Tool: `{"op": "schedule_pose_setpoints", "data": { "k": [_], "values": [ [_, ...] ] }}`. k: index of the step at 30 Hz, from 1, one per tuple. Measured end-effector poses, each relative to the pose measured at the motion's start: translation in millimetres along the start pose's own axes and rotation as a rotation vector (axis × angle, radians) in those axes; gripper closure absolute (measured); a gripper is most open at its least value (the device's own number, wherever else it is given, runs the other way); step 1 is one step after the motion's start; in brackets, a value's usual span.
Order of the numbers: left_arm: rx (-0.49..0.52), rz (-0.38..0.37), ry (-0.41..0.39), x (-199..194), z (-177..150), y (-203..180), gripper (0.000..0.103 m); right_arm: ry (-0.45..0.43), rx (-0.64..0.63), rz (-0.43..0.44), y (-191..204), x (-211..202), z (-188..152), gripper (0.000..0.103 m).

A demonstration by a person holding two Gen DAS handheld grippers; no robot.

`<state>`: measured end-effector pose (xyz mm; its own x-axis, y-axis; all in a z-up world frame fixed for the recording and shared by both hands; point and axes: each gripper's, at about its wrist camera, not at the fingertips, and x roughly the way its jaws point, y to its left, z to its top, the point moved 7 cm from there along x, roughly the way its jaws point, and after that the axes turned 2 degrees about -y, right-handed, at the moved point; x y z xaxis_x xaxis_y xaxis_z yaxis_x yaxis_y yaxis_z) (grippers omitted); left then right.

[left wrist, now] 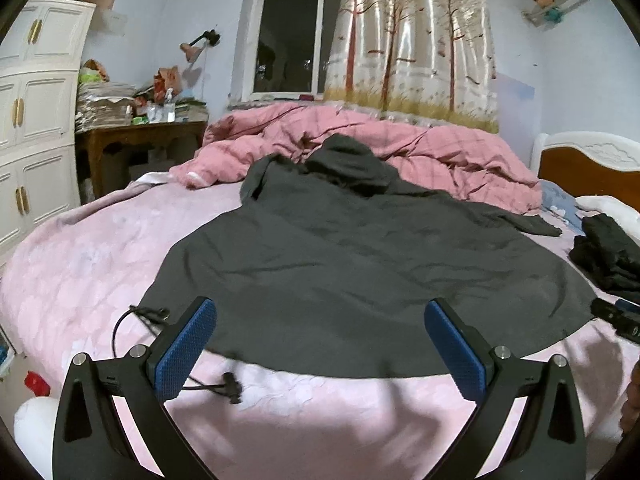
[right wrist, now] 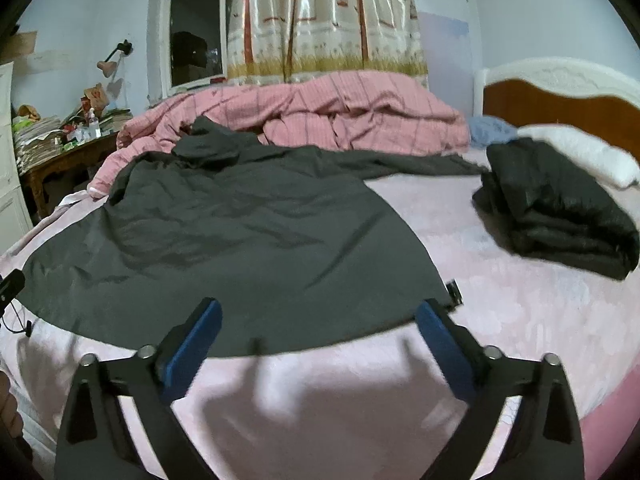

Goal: Fold large clothes

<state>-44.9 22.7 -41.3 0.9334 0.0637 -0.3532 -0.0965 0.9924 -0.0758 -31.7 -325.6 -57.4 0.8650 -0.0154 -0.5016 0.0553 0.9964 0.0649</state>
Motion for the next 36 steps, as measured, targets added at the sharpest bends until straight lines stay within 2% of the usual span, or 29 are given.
{"op": "schedule_pose_setpoints", "data": {
  "k": [5,9,13,14,17,18,19,20,22,23,26,29,31,34,35,36],
  "values": [
    [0.018,0.052,-0.010,0,-2,16,0.000,0.045,0.096,-0.019,-51,14,5,0.017],
    [-0.008,0.079,-0.007,5,-1,33,0.000,0.143,0.193,0.029,-86,40,7,0.022],
    [-0.054,0.105,0.007,11,-1,50,0.000,0.229,0.257,0.080,-95,72,-6,0.026],
    [-0.065,0.108,0.013,13,-1,53,0.000,0.229,0.261,0.077,-95,77,-7,0.026],
    [-0.083,0.135,0.024,16,-4,63,0.000,0.203,0.212,0.010,-91,89,-7,0.039],
    [-0.086,0.144,0.023,16,-5,66,0.000,0.207,0.194,0.016,-86,91,-7,0.048],
    [-0.090,0.161,0.021,16,-5,71,0.000,0.207,0.178,0.029,-81,92,-6,0.061],
    [-0.093,0.176,0.014,15,-6,75,0.000,0.209,0.152,0.060,-74,91,-5,0.069],
    [-0.105,0.201,-0.030,8,-4,84,0.000,0.178,0.092,0.093,-64,83,-5,0.088],
    [-0.104,0.214,-0.047,4,-2,88,0.000,0.154,0.080,0.095,-62,77,-2,0.089],
    [-0.090,0.266,-0.062,0,4,101,0.000,0.005,0.091,0.083,-63,48,16,0.092],
    [-0.112,0.309,-0.033,5,5,122,0.000,-0.133,0.155,0.037,-73,21,35,0.096],
    [-0.140,0.279,0.035,15,-2,133,0.000,-0.169,0.171,-0.004,-75,12,43,0.097],
    [-0.191,0.168,0.141,32,-15,138,0.001,-0.168,0.177,-0.029,-74,12,44,0.097],
    [-0.199,0.132,0.166,37,-18,135,0.005,-0.161,0.163,-0.052,-74,14,44,0.097],
    [-0.203,0.106,0.189,42,-22,132,0.015,-0.156,0.156,-0.064,-74,16,42,0.097]
  ]
}}
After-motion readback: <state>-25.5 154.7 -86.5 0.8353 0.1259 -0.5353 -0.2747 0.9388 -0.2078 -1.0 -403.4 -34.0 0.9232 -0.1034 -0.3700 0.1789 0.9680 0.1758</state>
